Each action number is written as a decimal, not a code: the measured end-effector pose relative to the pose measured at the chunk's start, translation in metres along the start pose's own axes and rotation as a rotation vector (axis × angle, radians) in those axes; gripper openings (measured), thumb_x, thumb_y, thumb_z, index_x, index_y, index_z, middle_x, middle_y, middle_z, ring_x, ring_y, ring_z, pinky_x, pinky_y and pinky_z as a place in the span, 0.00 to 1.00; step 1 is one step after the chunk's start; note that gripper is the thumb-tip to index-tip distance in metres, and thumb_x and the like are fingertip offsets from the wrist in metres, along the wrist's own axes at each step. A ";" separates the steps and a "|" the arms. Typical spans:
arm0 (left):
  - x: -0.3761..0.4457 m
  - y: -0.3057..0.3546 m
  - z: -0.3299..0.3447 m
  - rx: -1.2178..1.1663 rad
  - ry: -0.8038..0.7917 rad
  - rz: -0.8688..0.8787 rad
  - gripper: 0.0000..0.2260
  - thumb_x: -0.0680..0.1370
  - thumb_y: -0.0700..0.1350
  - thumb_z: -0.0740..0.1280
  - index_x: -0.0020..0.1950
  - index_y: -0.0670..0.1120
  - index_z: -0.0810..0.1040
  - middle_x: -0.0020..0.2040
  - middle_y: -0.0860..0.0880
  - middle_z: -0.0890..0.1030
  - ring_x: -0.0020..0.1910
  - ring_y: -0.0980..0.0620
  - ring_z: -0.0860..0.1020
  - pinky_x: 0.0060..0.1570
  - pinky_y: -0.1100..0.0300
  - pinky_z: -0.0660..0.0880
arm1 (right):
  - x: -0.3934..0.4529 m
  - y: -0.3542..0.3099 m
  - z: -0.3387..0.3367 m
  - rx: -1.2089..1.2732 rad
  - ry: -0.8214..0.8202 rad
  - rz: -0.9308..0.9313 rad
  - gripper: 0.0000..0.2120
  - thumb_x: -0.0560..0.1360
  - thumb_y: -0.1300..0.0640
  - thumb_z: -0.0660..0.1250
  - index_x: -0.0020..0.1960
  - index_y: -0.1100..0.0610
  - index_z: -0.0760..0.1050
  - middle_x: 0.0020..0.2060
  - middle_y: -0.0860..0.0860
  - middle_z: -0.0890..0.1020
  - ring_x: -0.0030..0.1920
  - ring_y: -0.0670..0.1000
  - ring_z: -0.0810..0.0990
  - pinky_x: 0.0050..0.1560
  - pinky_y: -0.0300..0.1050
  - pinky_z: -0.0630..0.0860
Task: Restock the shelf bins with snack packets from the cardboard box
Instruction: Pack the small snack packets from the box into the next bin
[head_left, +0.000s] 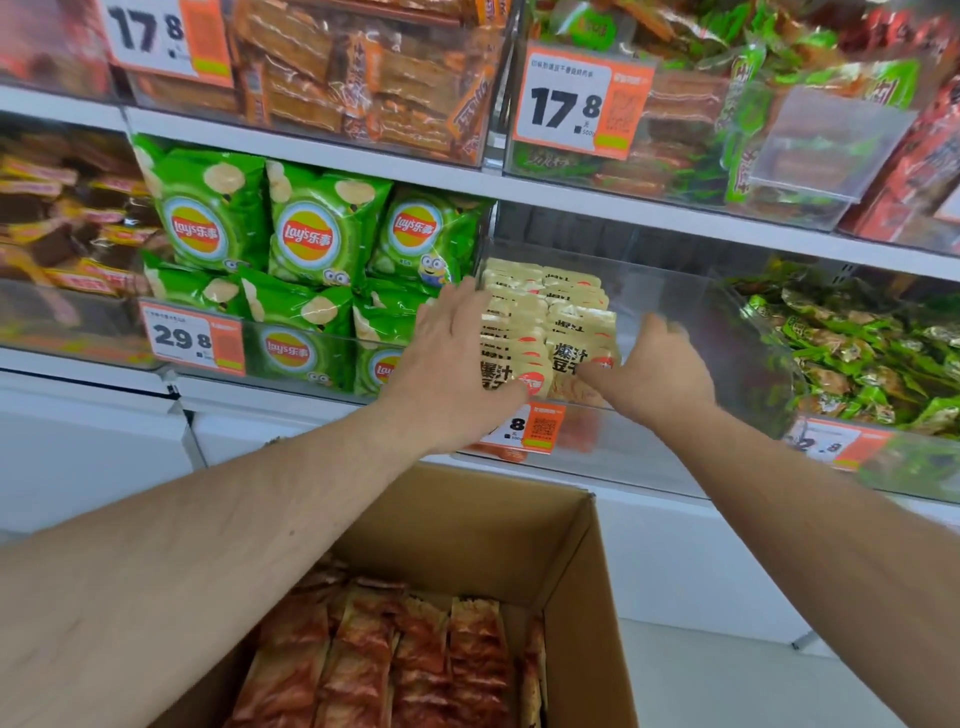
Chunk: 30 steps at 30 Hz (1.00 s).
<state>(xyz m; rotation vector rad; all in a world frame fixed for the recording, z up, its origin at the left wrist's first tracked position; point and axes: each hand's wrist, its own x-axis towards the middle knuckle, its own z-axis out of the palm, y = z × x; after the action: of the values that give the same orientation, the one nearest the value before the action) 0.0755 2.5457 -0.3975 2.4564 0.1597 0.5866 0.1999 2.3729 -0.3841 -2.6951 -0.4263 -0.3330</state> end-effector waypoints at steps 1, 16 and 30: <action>-0.011 -0.005 -0.005 -0.033 0.002 -0.008 0.40 0.74 0.51 0.71 0.79 0.48 0.52 0.81 0.50 0.51 0.79 0.52 0.47 0.78 0.53 0.46 | -0.011 -0.002 0.005 0.032 0.249 -0.191 0.24 0.71 0.49 0.71 0.61 0.61 0.72 0.59 0.59 0.75 0.56 0.60 0.76 0.52 0.52 0.74; -0.124 -0.150 -0.008 0.038 -0.769 -0.634 0.26 0.77 0.49 0.68 0.73 0.47 0.65 0.60 0.53 0.79 0.55 0.54 0.78 0.54 0.60 0.75 | -0.122 -0.042 0.254 -0.024 -0.737 -0.260 0.11 0.73 0.51 0.65 0.53 0.49 0.81 0.53 0.51 0.83 0.55 0.54 0.80 0.54 0.48 0.78; -0.137 -0.190 0.006 -0.270 -0.606 -1.061 0.11 0.70 0.46 0.69 0.49 0.49 0.70 0.44 0.46 0.73 0.42 0.50 0.72 0.43 0.53 0.66 | -0.127 -0.131 0.394 0.245 -0.765 -0.183 0.15 0.77 0.55 0.66 0.62 0.53 0.80 0.60 0.52 0.82 0.60 0.54 0.79 0.59 0.45 0.74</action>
<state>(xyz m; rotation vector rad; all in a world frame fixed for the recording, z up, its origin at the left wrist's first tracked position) -0.0406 2.6634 -0.5641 1.8121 0.9613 -0.5475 0.1045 2.6187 -0.7294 -2.4493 -0.8583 0.6875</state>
